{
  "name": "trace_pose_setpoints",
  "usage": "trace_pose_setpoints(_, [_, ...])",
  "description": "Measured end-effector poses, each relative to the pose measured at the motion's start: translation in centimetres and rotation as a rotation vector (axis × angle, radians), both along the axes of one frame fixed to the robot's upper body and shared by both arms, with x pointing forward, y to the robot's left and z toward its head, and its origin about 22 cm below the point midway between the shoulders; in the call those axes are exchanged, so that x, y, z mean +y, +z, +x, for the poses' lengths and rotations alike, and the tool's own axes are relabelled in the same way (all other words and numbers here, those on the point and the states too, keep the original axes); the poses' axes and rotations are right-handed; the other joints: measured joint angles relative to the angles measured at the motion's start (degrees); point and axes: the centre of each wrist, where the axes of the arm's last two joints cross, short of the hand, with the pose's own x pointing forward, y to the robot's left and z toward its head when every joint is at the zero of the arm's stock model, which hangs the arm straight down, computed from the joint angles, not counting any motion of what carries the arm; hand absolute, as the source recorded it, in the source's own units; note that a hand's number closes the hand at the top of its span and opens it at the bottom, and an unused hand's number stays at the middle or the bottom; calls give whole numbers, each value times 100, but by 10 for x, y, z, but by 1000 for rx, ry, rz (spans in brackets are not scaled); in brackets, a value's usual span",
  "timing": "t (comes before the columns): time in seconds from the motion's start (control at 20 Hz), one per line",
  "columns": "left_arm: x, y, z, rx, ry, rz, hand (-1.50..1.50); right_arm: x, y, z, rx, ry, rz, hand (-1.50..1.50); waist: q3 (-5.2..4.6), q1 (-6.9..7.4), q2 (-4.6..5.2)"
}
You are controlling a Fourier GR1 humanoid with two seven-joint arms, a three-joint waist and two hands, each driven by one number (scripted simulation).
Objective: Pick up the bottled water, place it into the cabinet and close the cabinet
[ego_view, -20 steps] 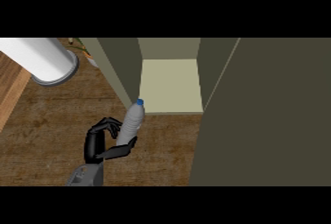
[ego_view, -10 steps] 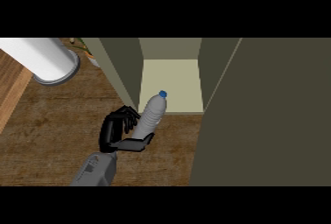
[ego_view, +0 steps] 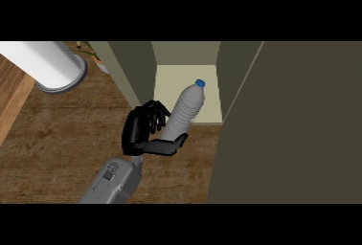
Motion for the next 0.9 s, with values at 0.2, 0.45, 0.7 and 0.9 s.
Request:
trace_pose_setpoints(0.2, [-20, 19, 13, -4, 12, 13, 150, -1, 1, 2, -2, -6, -5, -150, -1, -14, 11])
trace_pose_setpoints(0.45, [-40, 38, 29, 12, 38, 54, 150, -3, 3, 4, -11, -15, -8, -150, -2, -37, 19])
trace_pose_setpoints(0.7, [-47, 51, 48, 52, 64, 81, 150, -4, 1, 1, -2, -15, -8, -150, -1, -56, 21])
trace_pose_setpoints(0.9, [-49, 49, 58, 101, 95, 72, 150, -8, -2, -2, -4, -20, -21, -150, -1, -94, 29])
